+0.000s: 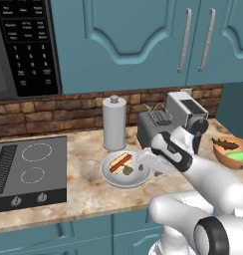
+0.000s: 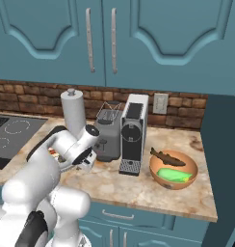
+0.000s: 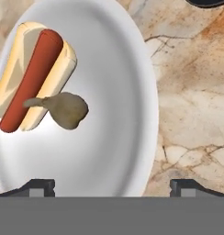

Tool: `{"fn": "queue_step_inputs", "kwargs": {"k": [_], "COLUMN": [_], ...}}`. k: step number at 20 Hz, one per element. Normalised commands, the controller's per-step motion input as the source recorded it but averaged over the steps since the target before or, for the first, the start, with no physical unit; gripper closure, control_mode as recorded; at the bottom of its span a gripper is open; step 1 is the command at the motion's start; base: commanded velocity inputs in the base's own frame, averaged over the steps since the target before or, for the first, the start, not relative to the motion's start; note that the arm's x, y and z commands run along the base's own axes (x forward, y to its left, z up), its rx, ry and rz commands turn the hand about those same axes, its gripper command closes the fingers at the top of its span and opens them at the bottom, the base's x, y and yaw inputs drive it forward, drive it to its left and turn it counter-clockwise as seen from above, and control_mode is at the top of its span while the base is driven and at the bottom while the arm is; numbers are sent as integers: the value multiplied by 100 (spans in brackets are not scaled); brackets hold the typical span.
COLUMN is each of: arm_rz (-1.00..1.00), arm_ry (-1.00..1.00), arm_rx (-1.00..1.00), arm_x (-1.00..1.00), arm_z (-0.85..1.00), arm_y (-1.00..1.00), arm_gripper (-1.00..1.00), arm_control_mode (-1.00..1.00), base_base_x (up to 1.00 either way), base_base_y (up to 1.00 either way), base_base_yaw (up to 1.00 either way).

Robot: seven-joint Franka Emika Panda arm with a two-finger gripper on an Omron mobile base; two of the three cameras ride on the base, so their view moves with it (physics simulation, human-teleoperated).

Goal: Place the bowl containing the garlic and hot dog in the microwave. Close the microwave door and press the start button to microwave the meal.

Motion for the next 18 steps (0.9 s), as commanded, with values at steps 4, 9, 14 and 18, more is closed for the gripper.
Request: {"fn": "queue_step_inputs", "kwargs": {"k": [4,9,14,18], "arm_rz": [4,3,1,0], "arm_ry": [-6,-6,-5,-3], "arm_rx": [0,0,0,0], "arm_x": [0,0,0,0], "arm_z": [-39,-35,-29,-24], "arm_y": [1,12,22,27], "arm_gripper": [-100,-100,-100,100], "arm_control_mode": [-100,-100,-100,-100], "base_base_x": [0,0,0,0], "base_base_y": [0,0,0,0], "base_base_yaw": [0,0,0,0]}}
